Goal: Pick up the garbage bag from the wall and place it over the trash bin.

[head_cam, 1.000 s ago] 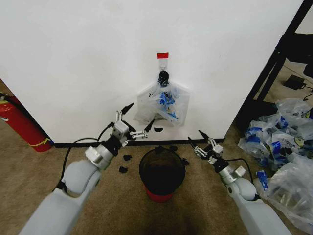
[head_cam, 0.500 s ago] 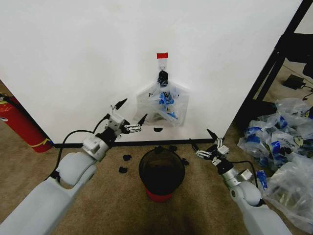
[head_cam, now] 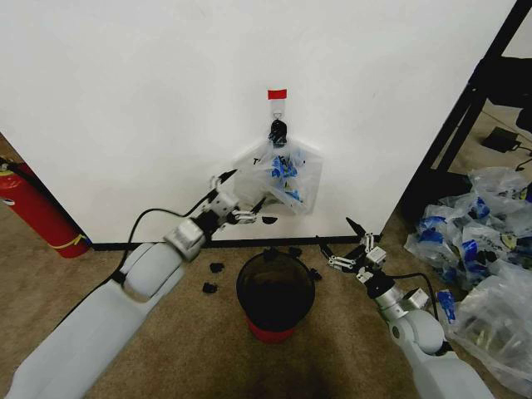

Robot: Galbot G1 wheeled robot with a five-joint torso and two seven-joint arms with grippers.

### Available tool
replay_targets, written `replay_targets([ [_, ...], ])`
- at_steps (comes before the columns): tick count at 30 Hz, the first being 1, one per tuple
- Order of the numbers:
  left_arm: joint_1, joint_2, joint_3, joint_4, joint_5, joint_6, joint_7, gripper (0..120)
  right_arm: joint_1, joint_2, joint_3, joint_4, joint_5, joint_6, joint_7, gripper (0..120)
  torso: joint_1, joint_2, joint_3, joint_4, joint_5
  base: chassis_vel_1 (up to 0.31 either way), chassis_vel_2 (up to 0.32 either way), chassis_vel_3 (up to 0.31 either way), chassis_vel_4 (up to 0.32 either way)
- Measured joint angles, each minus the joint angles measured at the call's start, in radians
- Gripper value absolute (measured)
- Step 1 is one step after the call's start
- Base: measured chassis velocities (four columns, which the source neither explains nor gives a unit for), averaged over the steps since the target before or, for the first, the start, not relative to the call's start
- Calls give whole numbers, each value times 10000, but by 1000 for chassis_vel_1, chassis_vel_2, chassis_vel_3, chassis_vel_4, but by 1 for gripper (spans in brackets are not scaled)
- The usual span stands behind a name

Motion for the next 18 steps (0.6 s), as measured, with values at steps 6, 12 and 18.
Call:
replay_targets([
  [6,-1308,-338,1119,789,-259,230,-524,83,-413,6,434,175,-1,-7,-14,100,0,0,1,-7,4,0,0,0,0],
  [12,-1580,-370,1620,943,-160,466,-589,59,-648,23,703,261,32,25,-58,100,0,0,0,1,1,0,0,0,0],
  [18,-1580,-364,1717,905,-47,466,-593,38,-715,1,827,277,70,59,-121,100,0,0,0,1,1,0,0,0,0],
])
